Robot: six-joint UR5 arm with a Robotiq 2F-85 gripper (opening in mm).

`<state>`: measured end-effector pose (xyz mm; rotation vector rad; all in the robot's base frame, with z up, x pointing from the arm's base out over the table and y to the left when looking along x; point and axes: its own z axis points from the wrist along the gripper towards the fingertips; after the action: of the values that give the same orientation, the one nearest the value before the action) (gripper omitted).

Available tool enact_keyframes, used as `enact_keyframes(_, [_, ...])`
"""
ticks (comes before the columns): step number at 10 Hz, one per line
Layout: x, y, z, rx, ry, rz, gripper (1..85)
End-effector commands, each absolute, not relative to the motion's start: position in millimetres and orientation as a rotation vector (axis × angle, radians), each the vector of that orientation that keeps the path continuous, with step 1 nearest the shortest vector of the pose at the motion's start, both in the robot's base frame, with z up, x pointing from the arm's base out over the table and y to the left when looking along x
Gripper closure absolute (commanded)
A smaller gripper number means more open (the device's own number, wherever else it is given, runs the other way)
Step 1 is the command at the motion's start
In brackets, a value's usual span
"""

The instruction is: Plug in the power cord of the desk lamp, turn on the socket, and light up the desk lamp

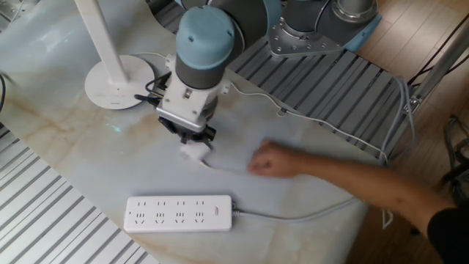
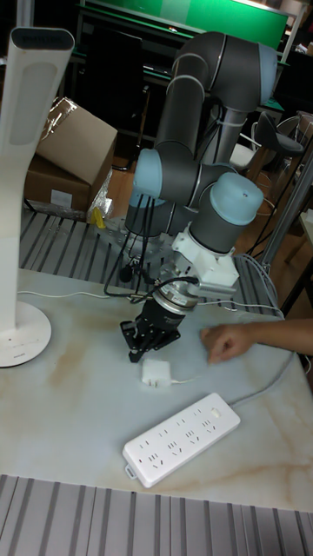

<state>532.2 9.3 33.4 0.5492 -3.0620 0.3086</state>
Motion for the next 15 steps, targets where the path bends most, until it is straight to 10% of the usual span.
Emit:
enact_keyframes(1, [516,77,33,0.408,-3.095,-0.089,84.7])
enact_keyframes(6, [511,94,40,0.517,-3.086,-0.171,79.3])
enact_keyframes(11, [518,50,43,0.623,-3.076,0.004,46.7])
enact_keyframes(15, [512,53,40,1.126,-2.930,0.011,48.3])
